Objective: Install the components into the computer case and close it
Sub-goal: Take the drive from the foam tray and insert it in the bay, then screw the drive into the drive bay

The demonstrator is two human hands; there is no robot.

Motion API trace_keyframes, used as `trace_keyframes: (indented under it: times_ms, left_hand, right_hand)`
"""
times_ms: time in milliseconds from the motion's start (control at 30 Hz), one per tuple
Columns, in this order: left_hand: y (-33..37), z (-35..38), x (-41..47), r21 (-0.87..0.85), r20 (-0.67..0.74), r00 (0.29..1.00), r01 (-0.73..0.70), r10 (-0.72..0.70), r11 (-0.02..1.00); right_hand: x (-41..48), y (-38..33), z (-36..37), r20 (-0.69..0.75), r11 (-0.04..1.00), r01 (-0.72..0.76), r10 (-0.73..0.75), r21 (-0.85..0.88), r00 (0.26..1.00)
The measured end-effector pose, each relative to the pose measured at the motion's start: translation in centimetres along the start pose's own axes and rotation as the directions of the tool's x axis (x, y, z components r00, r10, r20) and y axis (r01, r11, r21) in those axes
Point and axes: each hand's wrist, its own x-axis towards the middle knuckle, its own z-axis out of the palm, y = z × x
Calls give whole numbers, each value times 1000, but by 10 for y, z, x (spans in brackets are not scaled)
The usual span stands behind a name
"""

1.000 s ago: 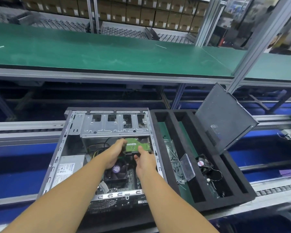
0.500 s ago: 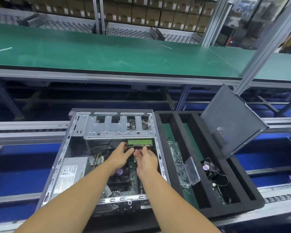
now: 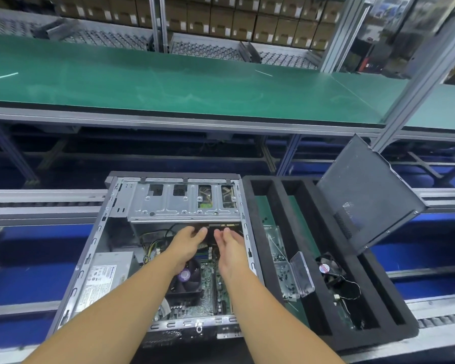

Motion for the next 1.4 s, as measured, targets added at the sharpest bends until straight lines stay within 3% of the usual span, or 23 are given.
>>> trace_keyframes:
  times_ms: [200,300,400,500,633,767,867,967,1100,1200,1400]
  left_hand:
    - [-1,7,-4,116,-106,993,-40,52,992]
    - [-1,3,-9,59,-120,991,-55,62,997]
    - [0,-1,-19,141,-198,975,-73,101,987]
    - [8,-9,-28,77,-228,969,-75,91,994]
    - [30,-31,-50,-60,-116,990,-88,80,994]
    - [50,-67,-84,-384,-87,990,-140,115,913]
    - [57,-104,-110,-626,-136,981,-191,135,756]
    - [53,-143,-136,-672,-243,962,-262,127,693]
    - [20,-190,-167,-689,-352,936,-276,23,671]
    - [-21,-224,-187,-625,-432,901,-271,-35,732]
    - [-113,-268,-221,-658,-542,767,-132,-344,741]
  right_hand:
    - [-1,0,-2,-1,997,53,-53,-55,999]
    - [-9,-2,0,7,968,81,-82,-239,997]
    - [-19,-1,1,66,838,136,-119,-529,991]
    - [-32,2,5,184,705,274,-203,-654,962]
    - [-52,6,20,332,566,494,-370,-660,868]
    - [-85,31,57,573,394,722,-440,-569,691]
    - [-112,61,93,656,445,773,-422,-452,626]
    - [-135,95,125,671,520,771,-425,-368,607]
    - [-163,140,149,710,606,711,-318,-357,628]
    - [-179,175,154,756,632,648,-146,-425,638]
    - [-193,254,150,713,466,554,303,-690,632]
